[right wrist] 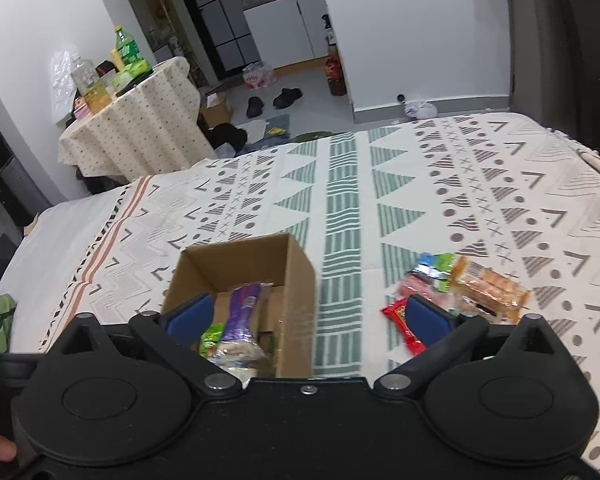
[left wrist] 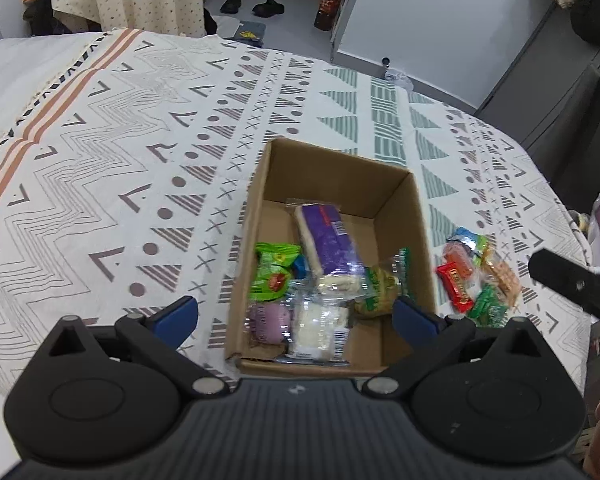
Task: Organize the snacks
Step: 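Move both open tools back toward the remaining snack pile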
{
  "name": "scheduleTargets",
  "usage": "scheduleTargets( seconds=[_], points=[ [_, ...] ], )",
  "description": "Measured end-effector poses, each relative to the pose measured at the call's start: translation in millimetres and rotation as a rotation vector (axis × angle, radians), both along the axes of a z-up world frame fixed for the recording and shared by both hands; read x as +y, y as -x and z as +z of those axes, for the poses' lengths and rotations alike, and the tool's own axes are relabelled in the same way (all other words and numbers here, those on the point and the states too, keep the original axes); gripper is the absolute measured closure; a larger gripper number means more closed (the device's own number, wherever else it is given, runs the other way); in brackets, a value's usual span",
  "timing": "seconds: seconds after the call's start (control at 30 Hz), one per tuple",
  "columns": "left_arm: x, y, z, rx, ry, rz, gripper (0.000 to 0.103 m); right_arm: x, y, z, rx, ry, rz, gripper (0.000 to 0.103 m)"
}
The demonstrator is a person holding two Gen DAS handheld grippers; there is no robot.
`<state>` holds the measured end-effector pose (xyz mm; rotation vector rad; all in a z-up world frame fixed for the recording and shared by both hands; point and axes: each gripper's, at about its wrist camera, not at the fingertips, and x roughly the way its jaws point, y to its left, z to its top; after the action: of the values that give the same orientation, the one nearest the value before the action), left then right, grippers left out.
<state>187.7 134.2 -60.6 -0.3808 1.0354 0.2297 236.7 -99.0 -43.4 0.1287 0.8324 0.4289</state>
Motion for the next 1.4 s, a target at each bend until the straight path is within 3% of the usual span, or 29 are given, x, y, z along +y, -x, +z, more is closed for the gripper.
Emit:
scheduleTargets(
  seconds=[0.57, 1.03, 1.17, 1.4],
  points=[
    [-62.9, -3.8, 13.8, -0.063, -0.021, -0.09, 0.0, -75.1, 14.5, -13.1, -0.001, -0.026, -0.09, 0.0],
    [-130.9, -16.0, 10.7, -0.077, -0.05, -0.225, 0.0, -136.3, 18.9, -28.6, 0.005, -0.041, -0.143, 0.0],
    [-142.4, -20.6, 7.8, -0.076, -0.027, -0.224, 0.0, -149.9, 18.3, -33.2, 0.013, -0.058, -0.154, 0.0],
    [-161.2, -31.0, 0.0, -0.063, -0.059, -0.224, 0.0, -174.5, 15.3, -51.3, 0.016, -0.12, -0.186, 0.0]
  ],
)
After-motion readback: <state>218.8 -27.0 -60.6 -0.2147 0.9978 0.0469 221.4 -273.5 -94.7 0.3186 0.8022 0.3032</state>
